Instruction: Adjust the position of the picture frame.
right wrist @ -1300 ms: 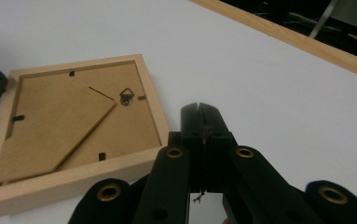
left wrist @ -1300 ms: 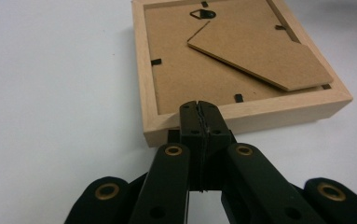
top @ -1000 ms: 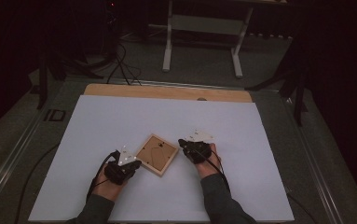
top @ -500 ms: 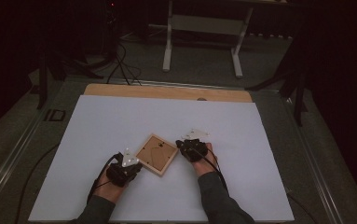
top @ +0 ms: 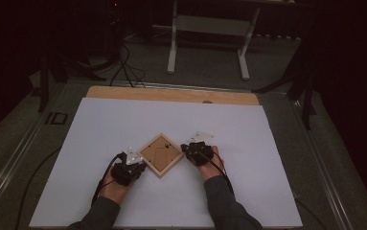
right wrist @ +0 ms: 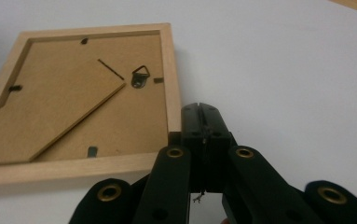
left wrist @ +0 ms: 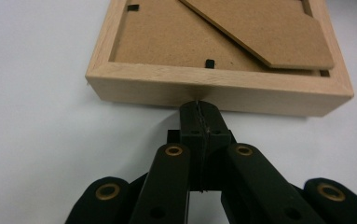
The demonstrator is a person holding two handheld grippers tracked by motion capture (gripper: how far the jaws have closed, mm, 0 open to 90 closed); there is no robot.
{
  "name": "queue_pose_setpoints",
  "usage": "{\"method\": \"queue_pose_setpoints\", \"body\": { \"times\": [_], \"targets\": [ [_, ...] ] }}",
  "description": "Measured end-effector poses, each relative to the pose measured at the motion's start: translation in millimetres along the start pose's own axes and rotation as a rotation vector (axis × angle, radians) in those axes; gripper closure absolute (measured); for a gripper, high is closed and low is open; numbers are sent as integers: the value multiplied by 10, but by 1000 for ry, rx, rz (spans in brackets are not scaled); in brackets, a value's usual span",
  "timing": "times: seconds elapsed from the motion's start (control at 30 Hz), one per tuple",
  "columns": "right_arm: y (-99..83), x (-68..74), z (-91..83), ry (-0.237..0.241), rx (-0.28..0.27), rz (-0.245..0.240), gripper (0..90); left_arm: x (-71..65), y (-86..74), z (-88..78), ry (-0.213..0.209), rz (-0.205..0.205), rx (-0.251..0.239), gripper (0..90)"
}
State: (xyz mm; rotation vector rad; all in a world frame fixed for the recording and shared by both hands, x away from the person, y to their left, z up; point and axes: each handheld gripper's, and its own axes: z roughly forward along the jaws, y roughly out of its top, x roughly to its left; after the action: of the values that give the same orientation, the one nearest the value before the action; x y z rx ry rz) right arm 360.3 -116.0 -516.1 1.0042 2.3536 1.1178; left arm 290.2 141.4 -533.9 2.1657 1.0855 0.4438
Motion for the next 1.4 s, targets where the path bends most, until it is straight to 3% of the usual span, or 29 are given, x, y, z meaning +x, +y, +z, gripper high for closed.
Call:
{"method": "queue_pose_setpoints", "body": {
  "times": [0.2, 0.3, 0.33, 0.37, 0.43, 0.53, 0.67, 0.73, 0.87, 1.1, 1.17, 1.4],
  "targets": [
    [-2, 19, -36, 1, 11, -6, 900, 5, 39, 34, 40, 18, 4, 899],
    [1, 44, -55, 36, 14, -15, 899, -12, 59, 64, 67, 31, -3, 899],
    [2, 77, -56, 49, 16, -25, 898, -21, 74, 81, 72, 40, -6, 899],
    [0, 131, -43, 38, 25, -60, 899, -26, 79, 89, 76, 45, -6, 899],
    [1, 187, -32, 18, 29, -86, 899, -31, 79, 95, 80, 43, -10, 899],
    [-3, 184, -25, 15, 16, -74, 899, -19, 78, 93, 73, 36, -11, 899],
    [21, 40, -74, -27, -11, -28, 899, -23, 80, 94, 73, 33, -11, 899],
    [23, 16, -81, -33, -10, -27, 899, -29, 82, 93, 74, 29, -9, 898],
    [-19, -79, -20, -43, 42, -6, 900, -40, 87, 101, 73, 30, -11, 899],
    [-50, -69, -22, -25, 71, 5, 900, -68, 100, 124, 89, 39, -19, 899],
    [-104, -59, -56, -24, 78, 34, 900, -86, 102, 132, 94, 37, -23, 898],
    [-288, -12, -105, -9, 93, 34, 900, -53, 86, 91, 69, 18, -17, 897]
  ]
}}
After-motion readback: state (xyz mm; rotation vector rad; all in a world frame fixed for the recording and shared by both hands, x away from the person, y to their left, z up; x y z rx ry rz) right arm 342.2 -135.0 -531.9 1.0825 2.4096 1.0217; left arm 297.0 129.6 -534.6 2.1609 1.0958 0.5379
